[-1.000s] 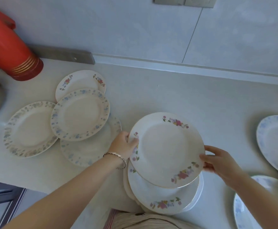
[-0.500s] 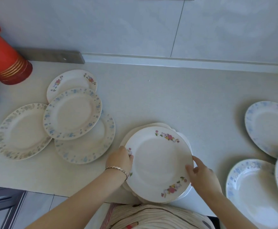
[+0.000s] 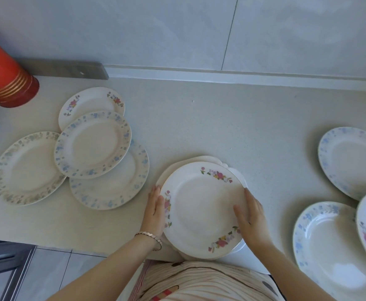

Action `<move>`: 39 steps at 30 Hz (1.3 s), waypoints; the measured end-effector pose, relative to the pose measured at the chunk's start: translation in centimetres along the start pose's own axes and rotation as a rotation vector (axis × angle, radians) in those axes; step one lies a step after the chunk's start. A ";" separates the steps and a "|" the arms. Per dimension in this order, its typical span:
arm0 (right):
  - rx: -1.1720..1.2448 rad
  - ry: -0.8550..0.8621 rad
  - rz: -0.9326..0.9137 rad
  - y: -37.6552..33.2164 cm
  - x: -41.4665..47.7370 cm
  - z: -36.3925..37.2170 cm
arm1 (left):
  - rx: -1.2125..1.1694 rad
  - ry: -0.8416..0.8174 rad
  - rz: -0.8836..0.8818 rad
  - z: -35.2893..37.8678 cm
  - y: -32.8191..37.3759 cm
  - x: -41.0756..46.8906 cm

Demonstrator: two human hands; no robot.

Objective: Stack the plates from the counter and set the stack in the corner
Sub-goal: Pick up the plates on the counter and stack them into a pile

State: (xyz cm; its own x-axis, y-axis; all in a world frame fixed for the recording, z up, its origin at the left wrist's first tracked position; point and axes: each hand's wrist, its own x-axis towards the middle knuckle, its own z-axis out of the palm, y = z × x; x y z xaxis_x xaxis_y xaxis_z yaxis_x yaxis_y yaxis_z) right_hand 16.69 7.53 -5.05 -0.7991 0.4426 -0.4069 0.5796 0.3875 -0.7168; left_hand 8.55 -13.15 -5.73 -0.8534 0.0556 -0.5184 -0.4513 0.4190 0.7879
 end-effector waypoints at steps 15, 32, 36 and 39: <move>0.313 0.049 0.082 -0.4 2.1 0.4 | -0.456 0.029 -0.224 0.6 2.0 1.6; -0.071 0.022 -0.176 -10.8 5.1 2.7 | 0.089 0.140 0.099 -6.6 4.6 4.2; 0.356 -0.387 0.175 -19.1 6.2 10.1 | 0.007 0.279 0.099 -14.3 4.8 6.7; 0.361 -0.412 0.276 -22.6 7.9 16.1 | 0.017 0.336 0.084 -19.0 3.9 8.4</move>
State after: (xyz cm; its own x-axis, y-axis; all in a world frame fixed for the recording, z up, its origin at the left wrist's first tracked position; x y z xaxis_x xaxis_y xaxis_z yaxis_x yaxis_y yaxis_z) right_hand -5.27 -10.77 -1.16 -0.6649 0.1108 -0.7386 0.7409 -0.0274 -0.6711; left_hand -5.32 -28.32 -0.68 -0.9269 -0.2099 -0.3112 -0.3738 0.4409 0.8160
